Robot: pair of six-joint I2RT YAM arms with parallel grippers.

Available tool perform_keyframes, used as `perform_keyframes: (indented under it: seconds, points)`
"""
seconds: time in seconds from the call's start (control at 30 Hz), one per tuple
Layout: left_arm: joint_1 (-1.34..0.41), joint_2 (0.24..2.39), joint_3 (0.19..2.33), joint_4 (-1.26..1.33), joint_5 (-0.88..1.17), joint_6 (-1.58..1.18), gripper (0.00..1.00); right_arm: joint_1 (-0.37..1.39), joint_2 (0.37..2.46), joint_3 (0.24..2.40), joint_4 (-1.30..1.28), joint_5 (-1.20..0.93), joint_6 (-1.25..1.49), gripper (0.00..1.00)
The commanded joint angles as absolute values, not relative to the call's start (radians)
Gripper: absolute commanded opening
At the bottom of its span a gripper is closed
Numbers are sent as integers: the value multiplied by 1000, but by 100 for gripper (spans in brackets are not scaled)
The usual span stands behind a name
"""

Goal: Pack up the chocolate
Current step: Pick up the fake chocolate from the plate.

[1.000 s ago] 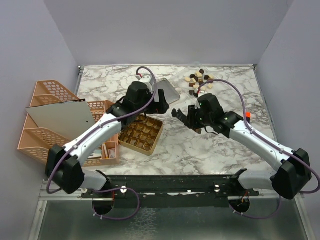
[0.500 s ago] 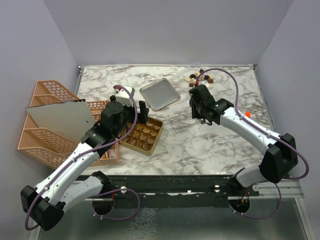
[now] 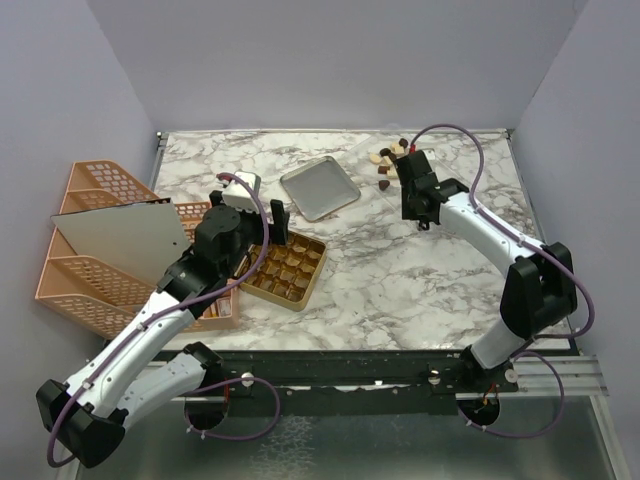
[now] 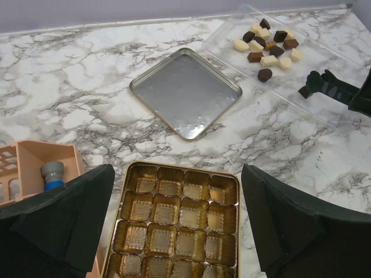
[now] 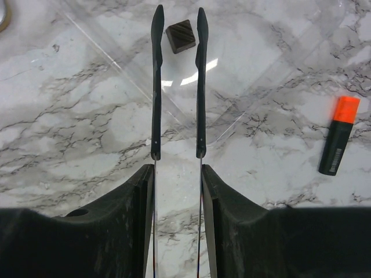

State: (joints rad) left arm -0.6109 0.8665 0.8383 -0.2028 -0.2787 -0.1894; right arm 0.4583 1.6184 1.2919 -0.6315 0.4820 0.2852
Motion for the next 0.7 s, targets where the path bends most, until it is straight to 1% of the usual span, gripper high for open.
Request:
perform_keyframes:
  seconds: [0.0, 0.2, 0.67]
  points:
    - [-615, 842, 835, -178, -333, -173, 99, 421, 1654, 1336, -591, 456, 259, 40]
    - [-615, 838, 833, -176, -337, -172, 99, 403, 1692, 1344, -565, 425, 255, 40]
    - [-615, 833, 830, -175, -341, -170, 99, 379, 1735, 1338, -548, 429, 249, 41]
